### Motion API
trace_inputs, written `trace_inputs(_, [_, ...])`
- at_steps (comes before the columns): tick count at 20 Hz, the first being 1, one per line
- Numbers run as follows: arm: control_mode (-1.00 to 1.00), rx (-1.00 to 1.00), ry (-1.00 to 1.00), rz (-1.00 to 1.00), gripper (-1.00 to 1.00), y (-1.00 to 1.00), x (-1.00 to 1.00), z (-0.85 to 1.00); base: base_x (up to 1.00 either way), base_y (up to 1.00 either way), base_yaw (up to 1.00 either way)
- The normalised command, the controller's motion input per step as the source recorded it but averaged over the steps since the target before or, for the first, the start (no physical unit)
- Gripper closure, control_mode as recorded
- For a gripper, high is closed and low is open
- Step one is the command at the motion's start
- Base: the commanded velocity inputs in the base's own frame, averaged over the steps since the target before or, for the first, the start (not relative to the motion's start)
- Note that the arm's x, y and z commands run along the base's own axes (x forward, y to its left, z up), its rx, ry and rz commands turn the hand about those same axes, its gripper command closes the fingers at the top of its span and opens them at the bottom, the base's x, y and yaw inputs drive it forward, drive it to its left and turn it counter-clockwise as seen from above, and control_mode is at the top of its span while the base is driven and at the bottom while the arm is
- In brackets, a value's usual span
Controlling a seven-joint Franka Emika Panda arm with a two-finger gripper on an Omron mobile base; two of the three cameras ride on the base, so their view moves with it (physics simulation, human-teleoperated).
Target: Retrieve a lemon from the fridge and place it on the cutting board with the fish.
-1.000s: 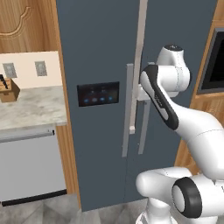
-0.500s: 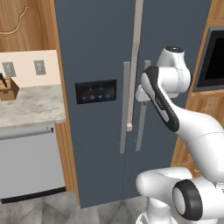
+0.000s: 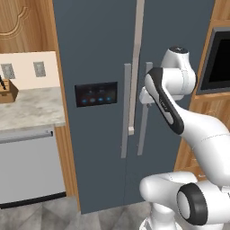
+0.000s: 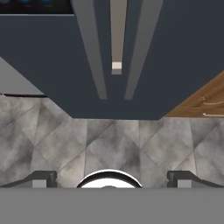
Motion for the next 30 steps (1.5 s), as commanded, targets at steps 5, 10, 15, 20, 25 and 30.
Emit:
trace_inputs(5, [1.0,0.0,0.0,0.0,-1.0,0.0,0.0,0.0,0.0,-0.25,0.0])
trace_inputs(10, [1.0,0.0,0.0,0.0,-1.0,0.0,0.0,0.0,0.0,-0.26,0.01])
trace_inputs(15, [1.0,0.0,0.0,0.0,-1.0,0.0,0.0,0.0,0.0,-0.05,0.0])
trace_inputs(20, [-1.0,0.0,0.0,0.0,-1.0,-0.01,0.02,0.0,0.0,-0.01,0.0])
trace_inputs(25, [-1.0,0.0,-0.28,0.03,-1.0,-0.21,0.28,-0.22,0.0,0.0,0.0])
trace_inputs(30, [-1.0,0.0,-0.21,0.01,-1.0,-0.09,0.23,-0.19,0.0,0.0,0.0])
